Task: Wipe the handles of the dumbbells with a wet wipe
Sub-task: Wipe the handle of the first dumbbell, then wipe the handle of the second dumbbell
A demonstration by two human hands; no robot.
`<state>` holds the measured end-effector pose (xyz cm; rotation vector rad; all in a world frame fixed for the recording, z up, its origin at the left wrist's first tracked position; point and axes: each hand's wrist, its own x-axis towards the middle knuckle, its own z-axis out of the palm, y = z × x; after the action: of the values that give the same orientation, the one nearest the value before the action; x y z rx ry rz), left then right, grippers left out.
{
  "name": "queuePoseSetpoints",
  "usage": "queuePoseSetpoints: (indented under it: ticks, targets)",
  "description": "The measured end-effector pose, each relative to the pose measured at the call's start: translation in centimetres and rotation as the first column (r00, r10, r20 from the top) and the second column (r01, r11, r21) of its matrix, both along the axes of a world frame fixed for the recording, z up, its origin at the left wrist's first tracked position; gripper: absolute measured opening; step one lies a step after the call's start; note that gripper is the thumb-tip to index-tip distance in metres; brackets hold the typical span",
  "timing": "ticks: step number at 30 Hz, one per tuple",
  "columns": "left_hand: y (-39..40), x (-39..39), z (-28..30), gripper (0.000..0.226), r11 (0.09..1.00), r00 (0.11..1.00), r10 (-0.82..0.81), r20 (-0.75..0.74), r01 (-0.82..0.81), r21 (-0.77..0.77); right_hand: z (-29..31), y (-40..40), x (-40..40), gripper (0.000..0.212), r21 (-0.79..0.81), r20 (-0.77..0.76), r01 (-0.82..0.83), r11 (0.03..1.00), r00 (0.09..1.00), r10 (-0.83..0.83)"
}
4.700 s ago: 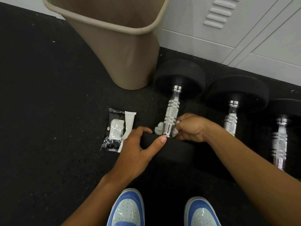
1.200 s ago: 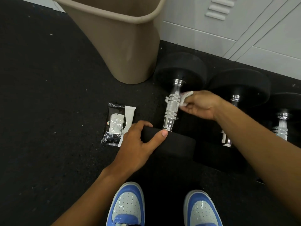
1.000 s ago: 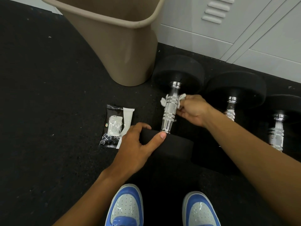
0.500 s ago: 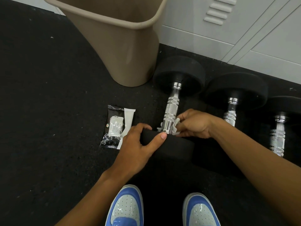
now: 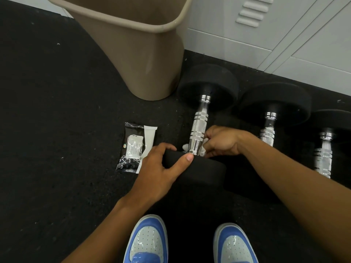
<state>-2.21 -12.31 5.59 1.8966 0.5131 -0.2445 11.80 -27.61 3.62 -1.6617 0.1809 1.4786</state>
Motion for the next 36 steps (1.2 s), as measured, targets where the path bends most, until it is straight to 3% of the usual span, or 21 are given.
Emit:
queuePoseSetpoints:
  ticks: [3, 7, 11, 16, 19, 22, 27, 32, 36]
  targets:
    - [0.0, 0.0, 0.1, 0.056, 1.0, 1.0, 0.006, 0.008, -0.006, -0.002, 0.4, -0.2, 1.3, 0.032, 0.107, -0.066, 0.298, 0.948, 0.954, -0.293]
    - [-0.1, 0.0, 0.1, 0.057, 1.0, 1.0, -0.004, 0.019, 0.004, 0.022, 0.2, 0.4, 2.2, 0.026, 0.199, -0.152, 0.672, 0.713, 0.74, -0.655]
    - [-0.1, 0.0, 0.1, 0.058, 0.999, 1.0, -0.012, 0.029, 0.011, 0.043, 0.7, 0.8, 2.7, 0.031, 0.255, -0.141, 0.776, 0.577, 0.62, -0.772]
    - [0.1, 0.2, 0.7, 0.059, 0.998, 0.999, -0.045, 0.014, 0.044, 0.055, 2.4, -0.5, 1.7, 0.029, 0.144, -0.051, 0.909, 0.39, 0.401, -0.915]
    - [0.0, 0.3, 1.5, 0.054, 0.991, 0.996, -0.089, -0.001, 0.088, 0.104, 5.7, -3.4, 0.3, 0.037, 0.187, -0.105, 0.917, 0.352, 0.375, -0.921]
    - [-0.5, 0.4, 2.8, 0.04, 0.963, 0.992, -0.121, 0.022, 0.113, 0.243, 10.3, -6.8, -1.7, 0.029, 0.275, -0.179, 0.912, 0.303, 0.358, -0.916]
    - [-2.0, 0.8, 7.2, 0.032, 0.878, 0.934, -0.335, 0.126, 0.261, 0.401, 18.2, -11.8, -5.1, 0.025, 0.366, -0.117, 0.881, 0.3, 0.364, -0.924]
    - [-4.8, 1.5, 13.9, 0.022, 0.833, 0.846, -0.485, 0.223, 0.369, 0.411, 24.0, -15.8, -8.0, 0.029, 0.432, -0.096, 0.859, 0.274, 0.346, -0.933]
    - [-7.6, 1.5, 18.5, 0.018, 0.793, 0.781, -0.557, 0.28, 0.402, 0.457, 27.0, -18.4, -10.2, 0.033, 0.467, -0.072, 0.828, 0.31, 0.386, -0.92]
